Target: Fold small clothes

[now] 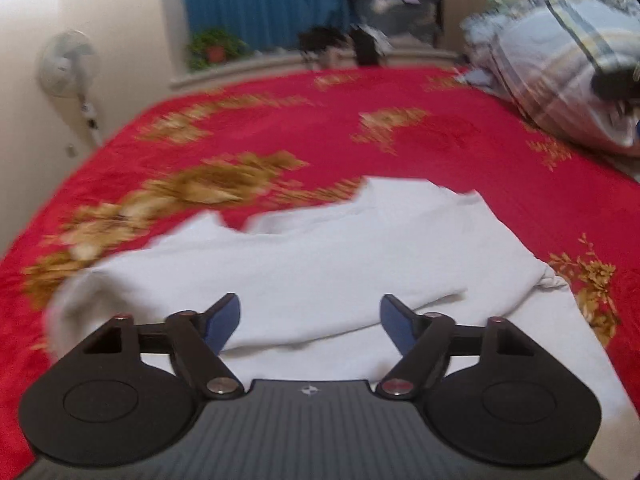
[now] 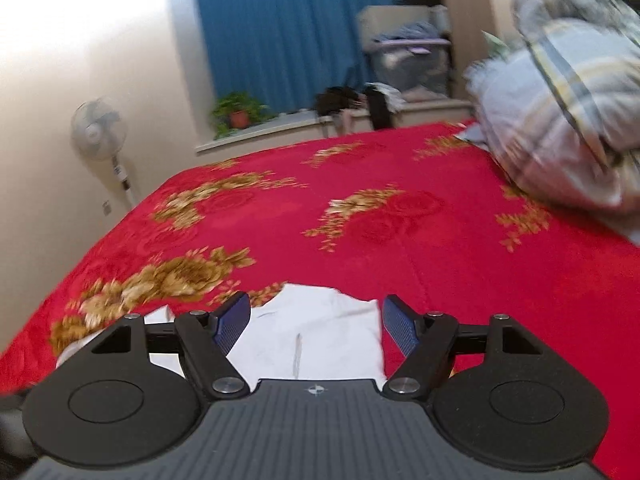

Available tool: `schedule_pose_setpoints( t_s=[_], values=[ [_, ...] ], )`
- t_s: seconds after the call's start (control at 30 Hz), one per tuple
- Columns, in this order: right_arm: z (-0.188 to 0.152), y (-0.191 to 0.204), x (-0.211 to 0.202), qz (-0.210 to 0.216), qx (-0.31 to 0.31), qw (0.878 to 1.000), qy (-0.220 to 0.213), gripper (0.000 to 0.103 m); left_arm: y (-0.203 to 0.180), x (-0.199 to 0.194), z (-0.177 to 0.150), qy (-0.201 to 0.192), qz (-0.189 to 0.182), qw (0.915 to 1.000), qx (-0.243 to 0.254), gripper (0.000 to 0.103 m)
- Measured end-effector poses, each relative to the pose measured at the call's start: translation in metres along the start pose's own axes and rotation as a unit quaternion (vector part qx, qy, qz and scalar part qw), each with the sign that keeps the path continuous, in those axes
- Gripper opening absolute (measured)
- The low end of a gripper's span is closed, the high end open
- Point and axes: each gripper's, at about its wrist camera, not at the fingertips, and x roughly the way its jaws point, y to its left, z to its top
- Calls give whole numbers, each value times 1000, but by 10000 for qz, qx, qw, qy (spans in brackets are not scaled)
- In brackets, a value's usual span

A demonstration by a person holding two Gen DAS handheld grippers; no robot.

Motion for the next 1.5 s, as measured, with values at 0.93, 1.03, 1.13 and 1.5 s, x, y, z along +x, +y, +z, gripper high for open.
schedule_pose_setpoints(
  t_s=[0.93, 1.03, 1.13, 1.5],
  values=[
    [-14, -17, 22, -227, 95, 9980, 587, 75, 365, -87, -39, -444, 1913, 9471, -2540, 3],
    [-19, -8, 24, -181, -26, 9975, 676, 75, 445, -123, -85, -463, 3309, 8731, -3551, 12],
    [-27, 3, 27, -79, -206, 9971, 734, 75, 476, -139, -114, -432, 2959, 8428, -4474, 19],
    [-69, 62, 29, 993, -1039, 9853, 928, 49, 493, -61, -143, 825, 1513, 8394, -5154, 38]
  ],
)
